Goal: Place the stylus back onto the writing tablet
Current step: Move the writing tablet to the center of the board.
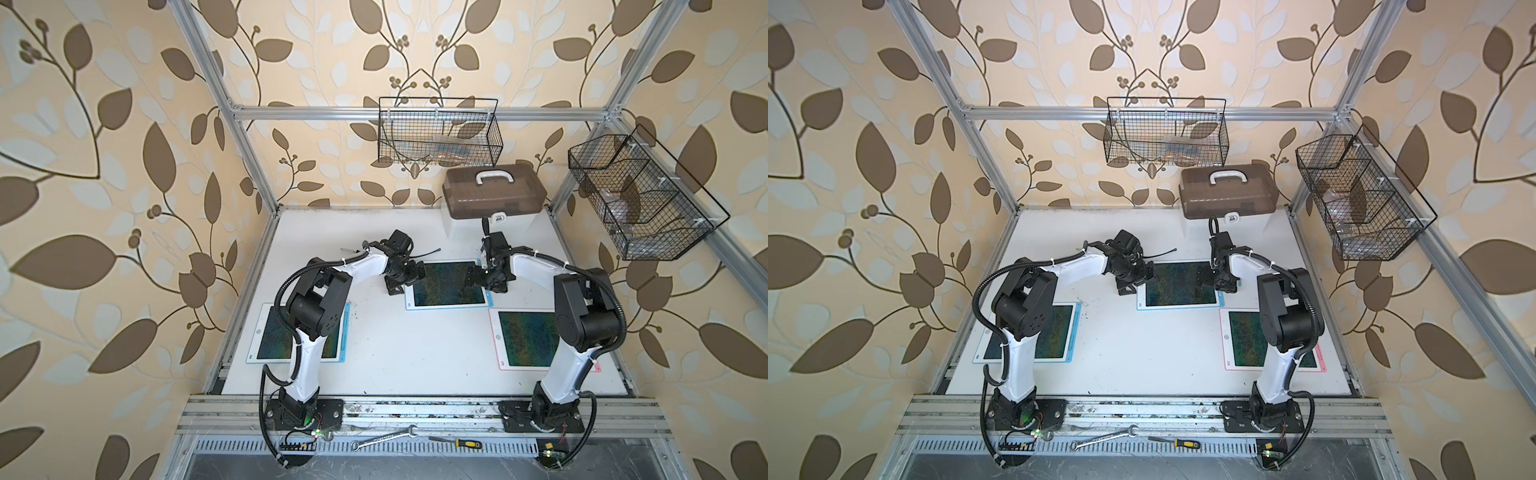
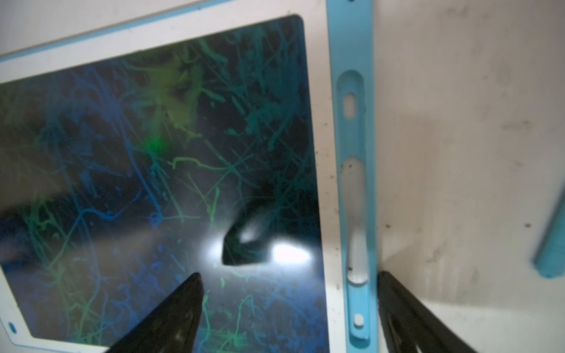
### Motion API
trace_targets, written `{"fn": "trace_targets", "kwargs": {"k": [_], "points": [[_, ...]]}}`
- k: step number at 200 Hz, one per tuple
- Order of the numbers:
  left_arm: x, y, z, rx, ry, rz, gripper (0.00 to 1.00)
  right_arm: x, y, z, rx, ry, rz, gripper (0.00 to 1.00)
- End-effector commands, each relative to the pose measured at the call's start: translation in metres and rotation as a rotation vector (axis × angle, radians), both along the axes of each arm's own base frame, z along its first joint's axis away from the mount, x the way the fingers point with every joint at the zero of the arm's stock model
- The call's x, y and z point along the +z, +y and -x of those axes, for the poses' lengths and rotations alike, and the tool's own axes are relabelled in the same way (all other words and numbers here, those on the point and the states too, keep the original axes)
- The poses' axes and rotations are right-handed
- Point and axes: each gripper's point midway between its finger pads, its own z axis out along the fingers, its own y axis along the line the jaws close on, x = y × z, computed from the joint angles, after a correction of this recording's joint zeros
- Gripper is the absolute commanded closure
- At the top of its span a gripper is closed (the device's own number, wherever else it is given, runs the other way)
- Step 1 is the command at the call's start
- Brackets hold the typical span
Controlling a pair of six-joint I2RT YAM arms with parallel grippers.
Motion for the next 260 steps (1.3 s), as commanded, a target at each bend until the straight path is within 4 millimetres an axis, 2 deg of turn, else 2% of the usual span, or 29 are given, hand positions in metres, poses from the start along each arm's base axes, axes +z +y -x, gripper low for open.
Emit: {"fn": "trace_targets", "kwargs": {"k": [1,91,143,193,260], "points": [[-0.027,0.01,0.033,-0.006,0.105,-0.062,0.03,-0.029,0.012,0.043,0.01,0.151,-0.033,0.12],[-0.023,0.029,0.062,0.026,0.105,-0.064,0.04,-0.03,0.039,0.072,0.043,0.156,-0.037,0.13],[-0.023,0.044,0.076,0.036,0.103,-0.092,0.04,-0.035,0.073,0.089,0.102,0.165,-0.046,0.13],[-0.026,0.055,0.086,0.014,0.109,-0.134,0.04,-0.038,0.095,0.101,0.132,0.176,-0.05,0.13],[-0.021,0.064,0.108,-0.019,0.125,-0.137,0.04,-0.04,0.113,0.14,0.164,0.204,-0.052,0.13]]}}
